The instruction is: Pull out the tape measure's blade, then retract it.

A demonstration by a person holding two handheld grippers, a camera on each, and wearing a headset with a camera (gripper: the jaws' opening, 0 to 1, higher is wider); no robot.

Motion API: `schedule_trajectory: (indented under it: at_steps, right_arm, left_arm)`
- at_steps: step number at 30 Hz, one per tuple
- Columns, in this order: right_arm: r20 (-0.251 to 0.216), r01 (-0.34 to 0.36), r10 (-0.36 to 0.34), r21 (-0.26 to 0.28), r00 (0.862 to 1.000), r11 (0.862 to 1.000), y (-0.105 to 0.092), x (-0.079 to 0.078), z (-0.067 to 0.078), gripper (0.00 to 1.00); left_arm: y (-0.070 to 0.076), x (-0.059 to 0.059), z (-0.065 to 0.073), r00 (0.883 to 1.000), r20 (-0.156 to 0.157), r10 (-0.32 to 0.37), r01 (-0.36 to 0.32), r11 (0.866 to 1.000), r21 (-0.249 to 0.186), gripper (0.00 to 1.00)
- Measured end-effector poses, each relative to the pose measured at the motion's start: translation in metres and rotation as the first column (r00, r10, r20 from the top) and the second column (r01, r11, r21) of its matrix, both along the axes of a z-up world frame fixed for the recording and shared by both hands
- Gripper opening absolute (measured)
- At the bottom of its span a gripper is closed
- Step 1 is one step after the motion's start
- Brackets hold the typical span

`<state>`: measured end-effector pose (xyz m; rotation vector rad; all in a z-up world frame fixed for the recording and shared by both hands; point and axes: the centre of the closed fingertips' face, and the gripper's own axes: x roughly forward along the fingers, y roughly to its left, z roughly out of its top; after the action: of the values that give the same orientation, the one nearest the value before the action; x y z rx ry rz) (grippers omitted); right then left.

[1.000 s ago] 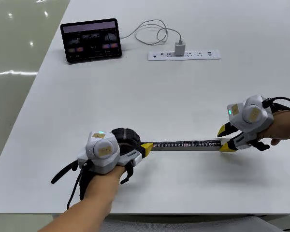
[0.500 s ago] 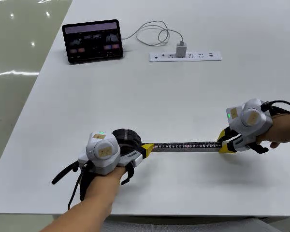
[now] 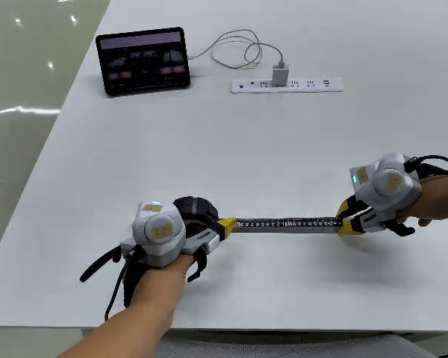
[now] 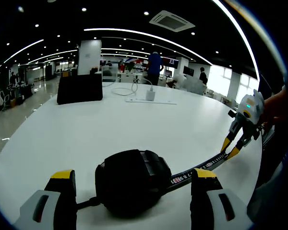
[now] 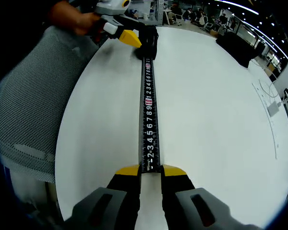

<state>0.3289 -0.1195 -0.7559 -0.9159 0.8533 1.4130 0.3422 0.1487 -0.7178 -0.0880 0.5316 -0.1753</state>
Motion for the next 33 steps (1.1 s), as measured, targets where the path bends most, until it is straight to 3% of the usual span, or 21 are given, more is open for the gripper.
schedule_trajectory:
  at_steps: [8,14,15,21,26,33]
  right_arm:
    - [-0.008,0.005,-0.006,-0.068,1.0,0.998,0.0015,0.0004,-0.001,0.11]
    - [-0.016,0.026,-0.028,-0.072,0.999,0.997,-0.0005,0.0021,-0.0015,0.11]
    - [-0.028,0.055,-0.057,-0.078,0.998,0.995,0.0003,0.0031,-0.0017,0.11]
    - [-0.025,0.047,-0.05,-0.118,0.998,0.992,0.0,0.0037,-0.003,0.11]
    - [-0.033,0.065,-0.068,-0.102,0.997,0.993,-0.0003,0.0035,-0.0024,0.11]
    - [-0.045,0.098,-0.102,-0.078,0.994,0.992,-0.0011,0.0045,-0.003,0.11]
  left_arm:
    - [0.0038,0.0011,-0.001,0.999,-0.014,0.03,-0.03,1.0,0.001,0.91]
    - [0.0043,0.005,0.0008,0.999,-0.018,0.043,-0.043,0.999,-0.011,0.83]
    - [0.0043,0.0056,0.0011,0.999,-0.021,0.045,-0.045,0.999,-0.018,0.82]
    - [0.0027,0.0044,-0.0031,0.998,-0.042,0.045,-0.046,0.999,-0.016,0.74]
    - [-0.0002,0.0054,-0.0009,0.998,-0.045,0.04,-0.042,0.999,-0.029,0.64]
    - [0.001,0.0054,-0.0032,0.997,-0.066,0.038,-0.039,0.999,-0.015,0.61]
